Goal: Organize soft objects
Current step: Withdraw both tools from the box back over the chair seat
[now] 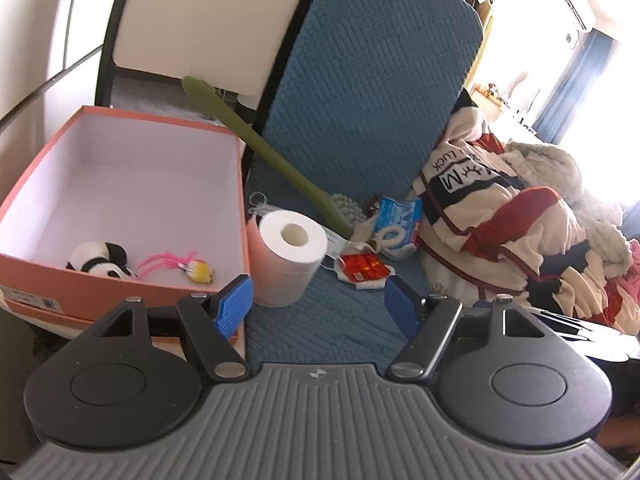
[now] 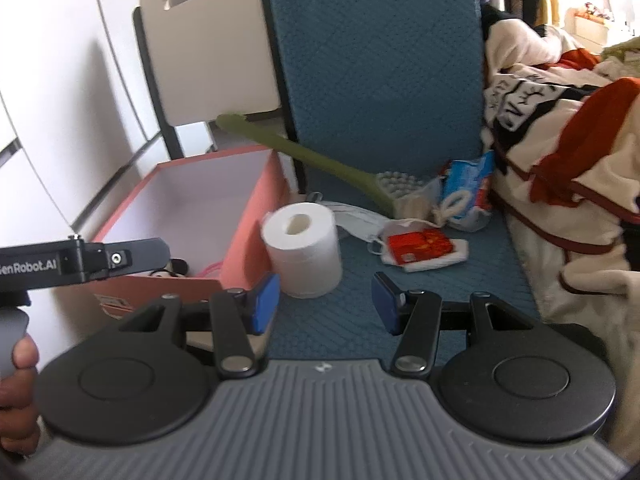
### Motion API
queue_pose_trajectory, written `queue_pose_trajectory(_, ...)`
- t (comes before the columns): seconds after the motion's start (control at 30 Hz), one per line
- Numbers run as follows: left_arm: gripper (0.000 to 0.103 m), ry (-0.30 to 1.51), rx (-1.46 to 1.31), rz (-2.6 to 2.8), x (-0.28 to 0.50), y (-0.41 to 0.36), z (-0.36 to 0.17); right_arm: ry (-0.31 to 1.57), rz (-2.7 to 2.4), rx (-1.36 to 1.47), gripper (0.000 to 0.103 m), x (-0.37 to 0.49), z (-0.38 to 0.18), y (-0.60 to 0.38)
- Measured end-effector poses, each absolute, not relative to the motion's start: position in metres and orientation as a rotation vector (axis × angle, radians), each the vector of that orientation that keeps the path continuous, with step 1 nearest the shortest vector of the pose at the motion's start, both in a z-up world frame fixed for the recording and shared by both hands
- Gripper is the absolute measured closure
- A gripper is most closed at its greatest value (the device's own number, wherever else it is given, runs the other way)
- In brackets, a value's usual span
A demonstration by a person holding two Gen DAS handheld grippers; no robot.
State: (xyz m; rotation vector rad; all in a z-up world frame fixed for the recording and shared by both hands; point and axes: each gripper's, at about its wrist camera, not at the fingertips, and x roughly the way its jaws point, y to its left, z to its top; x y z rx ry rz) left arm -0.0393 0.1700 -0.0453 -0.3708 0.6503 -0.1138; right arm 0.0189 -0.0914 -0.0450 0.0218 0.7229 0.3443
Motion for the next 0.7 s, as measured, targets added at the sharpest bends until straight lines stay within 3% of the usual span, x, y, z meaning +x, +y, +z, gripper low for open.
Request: queue_pose_trajectory(0.7, 0.026, 0.727, -0.350, -0.231, -0.027, 0.090, -0.058, 0.737, 0.227, 0.076, 0.049, 0.000, -0.044, -0.169)
